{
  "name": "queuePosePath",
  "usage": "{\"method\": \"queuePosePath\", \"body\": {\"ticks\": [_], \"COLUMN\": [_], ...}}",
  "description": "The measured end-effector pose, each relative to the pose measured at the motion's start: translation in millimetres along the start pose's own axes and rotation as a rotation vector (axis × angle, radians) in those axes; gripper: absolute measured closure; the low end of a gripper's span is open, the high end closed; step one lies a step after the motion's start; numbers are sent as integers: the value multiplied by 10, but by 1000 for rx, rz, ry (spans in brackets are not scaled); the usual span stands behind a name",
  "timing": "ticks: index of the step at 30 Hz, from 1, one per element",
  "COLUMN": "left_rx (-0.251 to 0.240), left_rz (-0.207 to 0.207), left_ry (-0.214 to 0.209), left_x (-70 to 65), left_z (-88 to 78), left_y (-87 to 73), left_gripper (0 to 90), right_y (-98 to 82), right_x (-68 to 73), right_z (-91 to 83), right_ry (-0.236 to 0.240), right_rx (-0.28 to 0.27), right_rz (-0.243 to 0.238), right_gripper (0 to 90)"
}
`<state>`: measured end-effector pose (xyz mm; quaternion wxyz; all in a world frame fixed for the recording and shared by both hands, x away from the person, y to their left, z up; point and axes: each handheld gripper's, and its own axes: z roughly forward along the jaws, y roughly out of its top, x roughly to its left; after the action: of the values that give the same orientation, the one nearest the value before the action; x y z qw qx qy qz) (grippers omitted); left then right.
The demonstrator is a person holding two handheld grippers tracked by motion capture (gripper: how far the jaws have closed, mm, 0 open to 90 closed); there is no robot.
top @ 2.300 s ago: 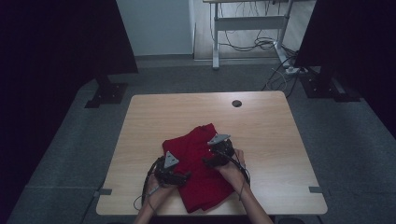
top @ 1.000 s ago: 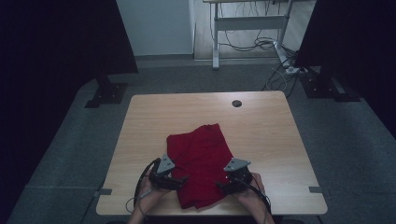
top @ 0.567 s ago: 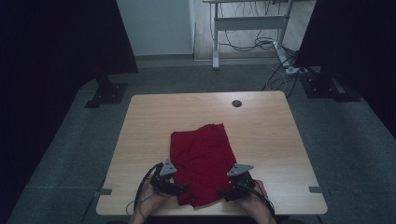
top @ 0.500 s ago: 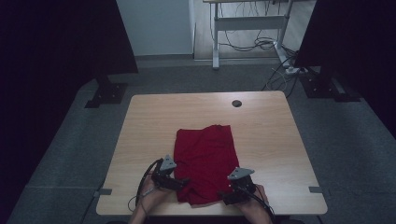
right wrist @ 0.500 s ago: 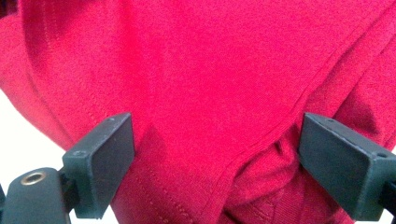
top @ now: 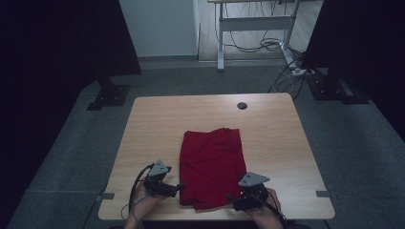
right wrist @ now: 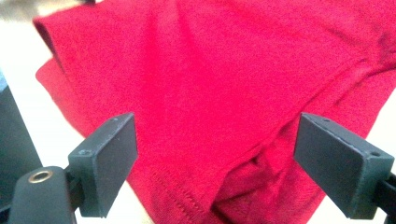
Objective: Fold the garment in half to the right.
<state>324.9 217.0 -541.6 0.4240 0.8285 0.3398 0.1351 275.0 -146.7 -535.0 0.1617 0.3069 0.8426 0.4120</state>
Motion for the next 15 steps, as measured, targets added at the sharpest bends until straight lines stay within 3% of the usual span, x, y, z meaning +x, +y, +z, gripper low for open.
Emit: {"method": "queuePosePath", "body": {"ticks": [1, 3, 4, 5, 7, 9, 10, 15], "left_rx": [10, 10, 41, 44, 44, 78, 82, 91], "left_rz": [-8, -8, -21, -28, -28, -26, -1, 14], "left_ry": [24, 24, 81, 89, 89, 116, 132, 144], "left_x": [46, 46, 171, 192, 192, 221, 206, 178], "left_z": [-23, -23, -64, -60, -60, 9, 22, 42], "left_y": [-36, -36, -130, -146, -146, -196, -200, -193], "left_gripper": [84, 84, 84, 84, 85, 84, 74, 70], "right_y": [-16, -37, -37, -133, -146, -131, -125, -124], "right_x": [2, -1, -1, -29, -35, -31, -26, -28], "right_z": [35, 84, 84, 282, 299, 320, 327, 333], "right_ry": [4, 13, 13, 29, 27, 15, 10, 5], "right_rx": [11, 26, 26, 76, 49, 51, 52, 52], "right_rz": [-4, -4, -4, -12, 4, 8, 15, 23], "right_gripper": [138, 138, 143, 147, 147, 152, 152, 152]}}
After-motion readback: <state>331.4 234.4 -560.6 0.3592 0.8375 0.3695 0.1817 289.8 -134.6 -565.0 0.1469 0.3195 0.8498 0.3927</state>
